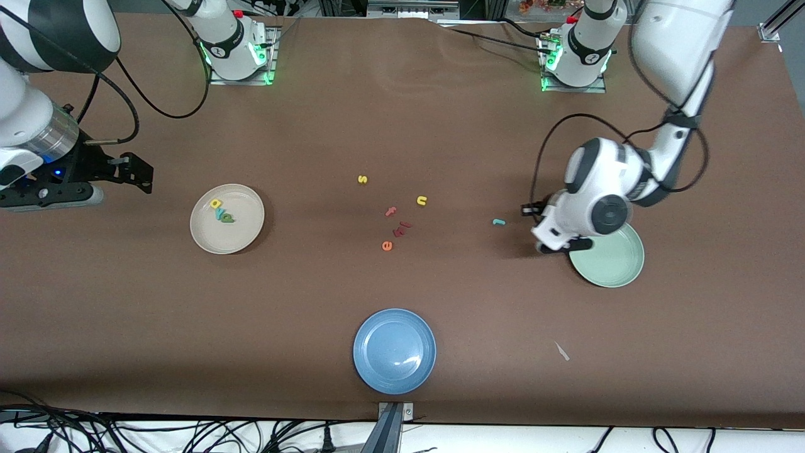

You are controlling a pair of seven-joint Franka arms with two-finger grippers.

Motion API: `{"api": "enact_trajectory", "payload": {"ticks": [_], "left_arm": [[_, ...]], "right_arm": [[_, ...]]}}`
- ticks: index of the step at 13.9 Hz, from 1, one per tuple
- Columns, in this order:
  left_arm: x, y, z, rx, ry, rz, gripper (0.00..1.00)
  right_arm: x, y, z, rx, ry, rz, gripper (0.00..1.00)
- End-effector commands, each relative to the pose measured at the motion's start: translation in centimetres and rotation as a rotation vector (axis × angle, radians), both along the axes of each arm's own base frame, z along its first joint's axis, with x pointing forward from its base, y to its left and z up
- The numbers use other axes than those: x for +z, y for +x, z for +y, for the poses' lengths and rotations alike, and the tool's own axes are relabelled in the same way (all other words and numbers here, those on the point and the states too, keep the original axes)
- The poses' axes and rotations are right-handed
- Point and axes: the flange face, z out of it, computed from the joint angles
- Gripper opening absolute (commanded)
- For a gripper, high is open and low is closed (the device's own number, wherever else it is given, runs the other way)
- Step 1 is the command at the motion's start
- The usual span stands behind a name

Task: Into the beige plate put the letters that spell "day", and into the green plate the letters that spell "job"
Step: 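Lower the pink p into the green plate and open the left gripper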

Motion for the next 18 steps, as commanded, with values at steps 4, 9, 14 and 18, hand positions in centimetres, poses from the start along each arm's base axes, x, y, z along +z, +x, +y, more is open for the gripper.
{"api": "enact_trajectory", "payload": {"ticks": [4, 9, 14, 18], "left_arm": [[-1.6, 2.2, 10.7, -0.093, 0.064, -0.006, 0.10], [-5.0, 2.5, 11.4, -0.069, 0.049, -0.015, 1.00], [-0.9, 4.3, 7.1, -0.004, 0.068, -0.057, 1.00], [0.0, 3.9, -1.6, 0.136, 0.118, -0.074, 1.00]], "right_arm": [[0.7, -1.2, -0.1, 0.030, 0.020, -0.020, 1.00], [0.9, -1.2, -0.1, 0.030, 0.020, -0.023, 1.00], [0.8, -1.2, -0.1, 0.029, 0.020, -0.018, 1.00], [0.7, -1.2, -0.1, 0.028, 0.022, -0.018, 1.00]]}}
